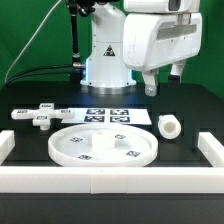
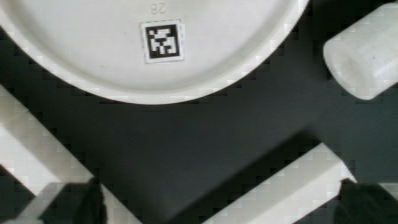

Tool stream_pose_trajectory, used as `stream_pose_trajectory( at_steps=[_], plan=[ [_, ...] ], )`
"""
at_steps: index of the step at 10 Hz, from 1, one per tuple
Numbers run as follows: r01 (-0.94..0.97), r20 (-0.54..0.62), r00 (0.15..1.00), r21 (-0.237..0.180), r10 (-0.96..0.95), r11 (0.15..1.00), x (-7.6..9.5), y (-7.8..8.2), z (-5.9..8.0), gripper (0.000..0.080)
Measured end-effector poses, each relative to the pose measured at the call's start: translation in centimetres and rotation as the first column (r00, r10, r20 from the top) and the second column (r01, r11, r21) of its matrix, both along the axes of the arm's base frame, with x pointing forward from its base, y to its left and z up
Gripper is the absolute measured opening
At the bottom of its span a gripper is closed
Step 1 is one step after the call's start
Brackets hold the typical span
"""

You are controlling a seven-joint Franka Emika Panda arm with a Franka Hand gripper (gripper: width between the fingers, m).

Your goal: Assemble round table

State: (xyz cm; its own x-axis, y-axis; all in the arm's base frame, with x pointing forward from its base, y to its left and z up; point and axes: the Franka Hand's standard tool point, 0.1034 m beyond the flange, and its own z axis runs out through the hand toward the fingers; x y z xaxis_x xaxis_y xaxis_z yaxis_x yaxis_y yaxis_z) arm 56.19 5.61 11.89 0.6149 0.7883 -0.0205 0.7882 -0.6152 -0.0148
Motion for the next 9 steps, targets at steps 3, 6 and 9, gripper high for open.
stream_pose_trajectory(
  at_steps=[3, 6, 9],
  plan=[
    [-0.165, 0.013, 0.986, 0.023, 0.164, 0.986, -1.6, -6.5, -5.0, 0.065],
    [-0.209, 0.008, 0.978, 0.03, 0.209, 0.977, -0.9, -8.9, -6.8, 0.065],
    [-0.208, 0.001, 0.978, 0.032, 0.208, 0.978, -1.3, -9.0, -7.2, 0.065]
  ],
)
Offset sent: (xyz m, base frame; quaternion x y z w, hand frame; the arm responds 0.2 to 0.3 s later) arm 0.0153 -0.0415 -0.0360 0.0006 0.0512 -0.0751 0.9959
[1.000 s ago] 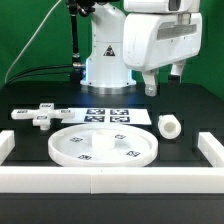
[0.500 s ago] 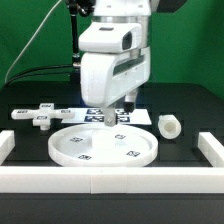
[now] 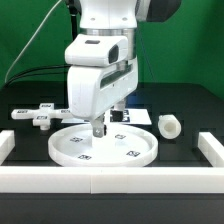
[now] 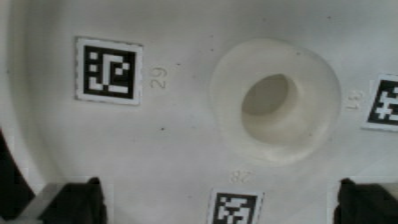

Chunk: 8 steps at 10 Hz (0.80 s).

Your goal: Assemble round table

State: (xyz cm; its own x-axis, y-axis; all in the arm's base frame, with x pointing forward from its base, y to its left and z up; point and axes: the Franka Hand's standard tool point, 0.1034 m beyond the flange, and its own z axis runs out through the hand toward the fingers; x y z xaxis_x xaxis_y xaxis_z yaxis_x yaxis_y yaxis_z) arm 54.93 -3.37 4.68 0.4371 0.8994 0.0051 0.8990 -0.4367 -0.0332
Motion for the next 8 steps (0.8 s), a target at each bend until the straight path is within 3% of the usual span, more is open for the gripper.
stream_pose_trajectory(
  at_steps=[3, 8],
  plan=[
    [0.012, -0.034, 0.999, -0.002, -0.012, 1.0, -1.7, -0.9, -1.4, 0.065],
    [0.014, -0.058, 0.998, 0.001, -0.014, 1.0, -2.4, -1.0, -3.0, 0.065]
  ],
)
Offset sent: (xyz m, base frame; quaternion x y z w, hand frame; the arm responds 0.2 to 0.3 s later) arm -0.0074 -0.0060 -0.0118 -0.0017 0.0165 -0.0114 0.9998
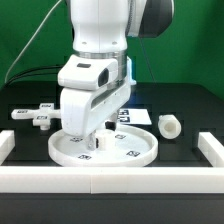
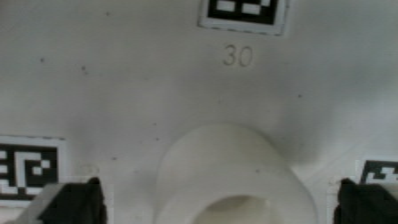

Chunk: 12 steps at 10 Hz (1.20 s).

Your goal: Assemble round table

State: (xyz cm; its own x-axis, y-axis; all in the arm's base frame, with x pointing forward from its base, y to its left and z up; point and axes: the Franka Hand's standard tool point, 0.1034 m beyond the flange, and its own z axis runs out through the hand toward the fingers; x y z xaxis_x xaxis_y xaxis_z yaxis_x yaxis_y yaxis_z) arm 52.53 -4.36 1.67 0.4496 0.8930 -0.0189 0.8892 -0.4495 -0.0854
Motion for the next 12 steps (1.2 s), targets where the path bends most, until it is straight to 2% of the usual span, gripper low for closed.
stream_pose_trajectory(
  at_steps=[1, 2, 3, 4, 9, 12],
  plan=[
    [-0.001, -0.003, 1.0, 0.001, 0.001, 1.0, -0.1, 0.1, -0.2, 0.0623],
    [-0.001, -0.005, 1.0, 0.001, 0.001, 1.0, -0.2, 0.1, -0.3, 0.0491],
    [-0.001, -0.004, 1.0, 0.001, 0.001, 1.0, -0.1, 0.1, -0.3, 0.0491],
    [-0.001, -0.004, 1.0, 0.001, 0.001, 1.0, -0.1, 0.1, -0.3, 0.0407],
    [-0.008, -0.002, 1.0, 0.001, 0.008, 1.0, 0.0, 0.3, -0.2, 0.0407],
    [-0.061, 0.009, 0.998, 0.015, 0.061, 0.998, 0.4, 3.8, -0.3, 0.0409]
  ],
)
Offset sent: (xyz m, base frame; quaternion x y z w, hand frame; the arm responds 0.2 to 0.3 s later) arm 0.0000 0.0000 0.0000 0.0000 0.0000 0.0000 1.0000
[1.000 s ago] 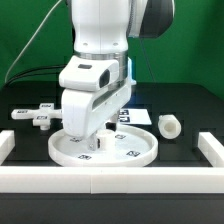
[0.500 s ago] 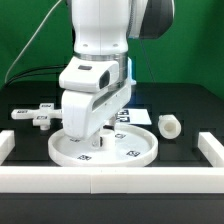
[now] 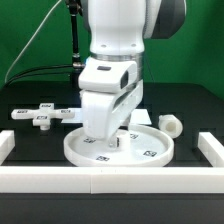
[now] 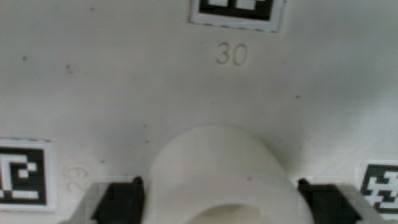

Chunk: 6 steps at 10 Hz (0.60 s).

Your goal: Assemble round table

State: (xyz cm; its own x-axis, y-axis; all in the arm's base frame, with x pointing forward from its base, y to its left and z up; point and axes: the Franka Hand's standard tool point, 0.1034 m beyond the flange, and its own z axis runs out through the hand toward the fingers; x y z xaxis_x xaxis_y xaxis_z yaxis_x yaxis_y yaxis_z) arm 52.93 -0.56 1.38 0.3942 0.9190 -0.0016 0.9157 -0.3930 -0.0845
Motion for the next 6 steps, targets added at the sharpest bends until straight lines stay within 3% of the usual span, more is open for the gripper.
stream_pose_trajectory(
  at_steps=[3, 6],
  plan=[
    [-0.025, 0.015, 1.0, 0.009, 0.025, 1.0, 0.4, 2.7, 0.0, 0.0409],
    [-0.011, 0.016, 1.0, 0.012, 0.011, 1.0, 0.5, 4.4, 0.0, 0.0409]
  ],
)
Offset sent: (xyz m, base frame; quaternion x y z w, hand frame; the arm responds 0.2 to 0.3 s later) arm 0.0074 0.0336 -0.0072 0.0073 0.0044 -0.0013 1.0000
